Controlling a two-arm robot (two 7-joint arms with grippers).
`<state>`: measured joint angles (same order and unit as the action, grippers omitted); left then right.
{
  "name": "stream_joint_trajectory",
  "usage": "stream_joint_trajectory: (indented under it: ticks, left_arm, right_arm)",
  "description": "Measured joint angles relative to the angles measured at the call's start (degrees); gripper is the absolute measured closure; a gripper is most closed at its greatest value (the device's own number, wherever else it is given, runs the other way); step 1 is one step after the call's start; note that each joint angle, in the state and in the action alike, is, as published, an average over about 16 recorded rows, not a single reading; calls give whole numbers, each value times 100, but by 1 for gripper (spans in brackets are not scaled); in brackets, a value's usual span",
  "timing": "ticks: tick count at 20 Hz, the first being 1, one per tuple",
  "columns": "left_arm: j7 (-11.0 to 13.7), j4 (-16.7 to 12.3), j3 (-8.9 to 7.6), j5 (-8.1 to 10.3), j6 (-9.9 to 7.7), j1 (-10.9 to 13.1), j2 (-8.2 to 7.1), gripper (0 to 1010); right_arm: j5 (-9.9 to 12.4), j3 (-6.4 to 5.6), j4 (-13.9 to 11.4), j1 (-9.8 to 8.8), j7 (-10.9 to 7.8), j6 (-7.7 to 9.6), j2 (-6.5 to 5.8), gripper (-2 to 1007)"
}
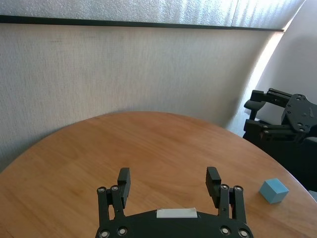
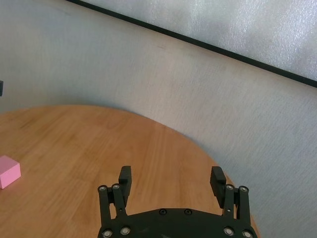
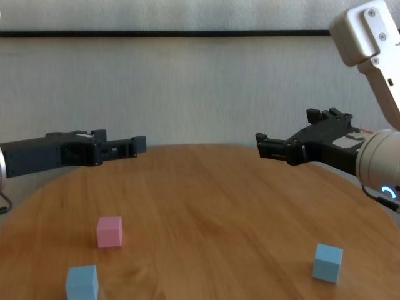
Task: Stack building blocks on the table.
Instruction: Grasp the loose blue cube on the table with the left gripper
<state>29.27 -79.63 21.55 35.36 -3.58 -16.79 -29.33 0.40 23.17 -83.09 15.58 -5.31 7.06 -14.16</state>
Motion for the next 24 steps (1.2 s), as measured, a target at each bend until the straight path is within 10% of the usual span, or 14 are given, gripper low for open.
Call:
stream_joint_trajectory:
  ticks: [12, 24]
  left_arm:
    - [20, -1056, 11, 413, -689, 694, -610, 10]
    - [-1027, -2030, 102, 189, -1522, 1263, -975, 10]
  right_arm:
    - [0, 0, 0, 0, 0, 0, 0, 4]
    - [0, 0, 0, 0, 0, 0, 0, 4]
